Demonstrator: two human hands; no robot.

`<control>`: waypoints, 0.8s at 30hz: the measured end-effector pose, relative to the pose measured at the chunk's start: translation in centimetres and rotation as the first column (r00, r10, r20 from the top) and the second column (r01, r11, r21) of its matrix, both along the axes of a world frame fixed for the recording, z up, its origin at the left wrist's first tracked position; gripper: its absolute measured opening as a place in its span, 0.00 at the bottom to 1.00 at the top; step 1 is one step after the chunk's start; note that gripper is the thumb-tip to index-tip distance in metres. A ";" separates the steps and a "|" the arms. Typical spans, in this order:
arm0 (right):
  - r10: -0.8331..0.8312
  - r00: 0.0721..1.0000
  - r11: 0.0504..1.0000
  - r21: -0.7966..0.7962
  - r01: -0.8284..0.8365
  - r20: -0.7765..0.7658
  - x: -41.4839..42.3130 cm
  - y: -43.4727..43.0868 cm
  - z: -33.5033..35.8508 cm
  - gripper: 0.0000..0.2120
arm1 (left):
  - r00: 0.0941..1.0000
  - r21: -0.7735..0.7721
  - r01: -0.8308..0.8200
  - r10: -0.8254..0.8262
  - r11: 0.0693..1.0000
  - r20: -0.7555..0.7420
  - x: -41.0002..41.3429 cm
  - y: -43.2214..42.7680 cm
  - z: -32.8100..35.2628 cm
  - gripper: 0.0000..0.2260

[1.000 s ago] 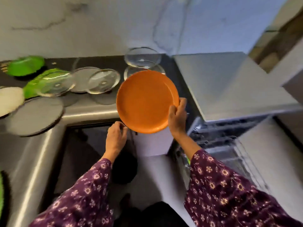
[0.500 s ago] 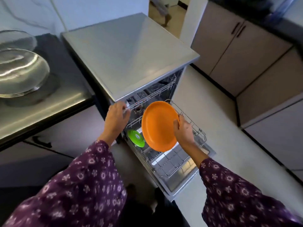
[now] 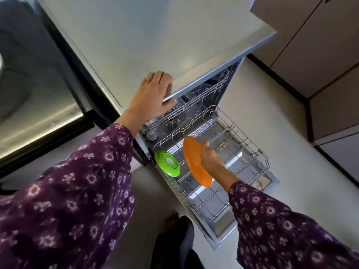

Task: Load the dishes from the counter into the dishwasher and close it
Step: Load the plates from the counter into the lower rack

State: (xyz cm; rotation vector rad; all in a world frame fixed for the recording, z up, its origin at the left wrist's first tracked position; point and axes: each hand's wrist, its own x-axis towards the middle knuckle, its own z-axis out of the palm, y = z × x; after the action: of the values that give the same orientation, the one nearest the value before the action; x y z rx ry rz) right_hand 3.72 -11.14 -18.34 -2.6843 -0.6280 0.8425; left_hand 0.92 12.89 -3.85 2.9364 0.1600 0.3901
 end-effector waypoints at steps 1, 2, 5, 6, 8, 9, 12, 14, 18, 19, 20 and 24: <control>0.031 0.999 1.000 -0.003 -0.031 -0.006 0.2 0.7 -1.1 0.21 | 1.000 -0.024 -0.001 0.002 1.000 0.012 0.0 0.1 -0.3 0.17; 0.060 0.998 0.998 0.003 -0.060 -0.011 0.5 1.5 -2.6 0.21 | 1.000 -0.043 -0.005 0.006 0.999 0.024 0.1 0.3 -0.6 0.20; 0.124 0.992 0.992 -0.018 -0.124 -0.007 1.3 3.6 -7.1 0.22 | 0.998 -0.079 -0.021 0.026 0.997 0.064 0.3 0.5 -0.9 0.24; 0.171 0.985 0.985 -0.022 -0.171 0.016 1.4 4.2 -8.6 0.22 | 0.997 -0.072 -0.018 0.023 0.997 0.072 0.3 0.5 -1.0 0.23; 0.262 0.962 0.965 -0.022 -0.261 0.078 1.4 5.7 -10.3 0.21 | 0.997 -0.035 0.004 -0.001 0.999 0.078 0.3 0.5 -1.3 0.19; 0.276 0.957 0.961 -0.004 -0.276 0.090 1.5 6.4 -10.4 0.19 | 0.997 -0.021 0.012 -0.010 1.000 0.082 0.4 0.4 -1.3 0.17; 0.186 0.974 0.972 0.123 -0.202 0.132 1.4 8.0 -11.9 0.19 | 0.995 -0.011 0.013 -0.012 1.000 0.100 0.4 0.5 -1.5 0.16; 0.109 0.993 0.984 0.146 -0.101 -0.053 2.1 9.0 -13.5 0.22 | 0.994 -0.002 0.010 -0.010 1.000 0.109 0.4 0.7 -1.7 0.16; 0.304 0.949 0.951 0.026 -0.307 0.088 2.0 9.7 -15.8 0.20 | 0.993 -0.014 0.029 -0.027 0.999 0.114 0.5 0.9 -1.8 0.18; 0.350 0.929 0.933 0.051 -0.357 0.118 2.0 9.9 -15.6 0.20 | 0.993 -0.015 0.030 -0.029 0.999 0.110 0.5 0.9 -1.8 0.18; 0.358 0.914 0.922 0.085 -0.379 0.193 2.0 10.1 -16.1 0.20 | 0.994 -0.013 0.031 -0.030 0.999 0.109 0.5 0.9 -1.9 0.18; 0.365 0.907 0.922 0.055 -0.384 0.211 1.9 9.5 -18.4 0.26 | 0.993 -0.010 0.018 -0.017 1.000 0.114 0.5 0.8 -1.8 0.16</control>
State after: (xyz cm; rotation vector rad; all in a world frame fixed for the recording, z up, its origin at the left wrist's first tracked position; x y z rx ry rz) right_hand 5.66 -1.65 -36.79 -2.6165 -1.2306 0.6118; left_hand 1.42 13.66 -5.69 2.8933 0.1205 0.5505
